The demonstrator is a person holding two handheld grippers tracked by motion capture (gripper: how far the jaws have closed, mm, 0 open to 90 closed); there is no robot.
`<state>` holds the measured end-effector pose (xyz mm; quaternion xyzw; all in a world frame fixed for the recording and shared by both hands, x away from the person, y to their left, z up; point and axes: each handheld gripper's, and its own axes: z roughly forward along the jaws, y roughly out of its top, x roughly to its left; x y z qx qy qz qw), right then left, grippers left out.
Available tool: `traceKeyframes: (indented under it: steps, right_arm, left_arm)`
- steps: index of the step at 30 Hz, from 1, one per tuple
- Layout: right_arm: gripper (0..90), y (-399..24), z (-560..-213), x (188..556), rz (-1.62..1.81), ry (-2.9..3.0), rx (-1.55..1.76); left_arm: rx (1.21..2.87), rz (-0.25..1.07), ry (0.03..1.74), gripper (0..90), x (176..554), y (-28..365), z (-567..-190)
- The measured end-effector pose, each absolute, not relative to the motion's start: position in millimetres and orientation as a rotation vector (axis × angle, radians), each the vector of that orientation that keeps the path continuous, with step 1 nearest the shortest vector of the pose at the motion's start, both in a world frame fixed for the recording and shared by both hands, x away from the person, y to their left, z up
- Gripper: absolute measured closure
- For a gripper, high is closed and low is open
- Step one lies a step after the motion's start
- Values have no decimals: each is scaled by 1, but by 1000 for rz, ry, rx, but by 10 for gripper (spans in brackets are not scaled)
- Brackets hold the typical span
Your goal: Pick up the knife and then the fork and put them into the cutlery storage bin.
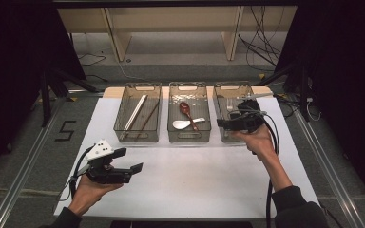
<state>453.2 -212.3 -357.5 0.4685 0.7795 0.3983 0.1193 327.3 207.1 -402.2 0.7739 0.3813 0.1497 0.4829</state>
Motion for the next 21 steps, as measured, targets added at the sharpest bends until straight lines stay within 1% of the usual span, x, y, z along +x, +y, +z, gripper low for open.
traceKeyframes:
  steps: [5,16,21]
  right_arm:
    - [342,-213,-356,442,1189,2268,1348]
    - [290,-212,-354,421,1291,2239,1277]
    - [284,-211,-357,413,1335,2234,1255]
  left_arm:
    - [1886,366,928,157,327,207,-402]
    - [1874,362,932,157,328,209,-402]
    - [1867,354,942,157,330,211,-403]
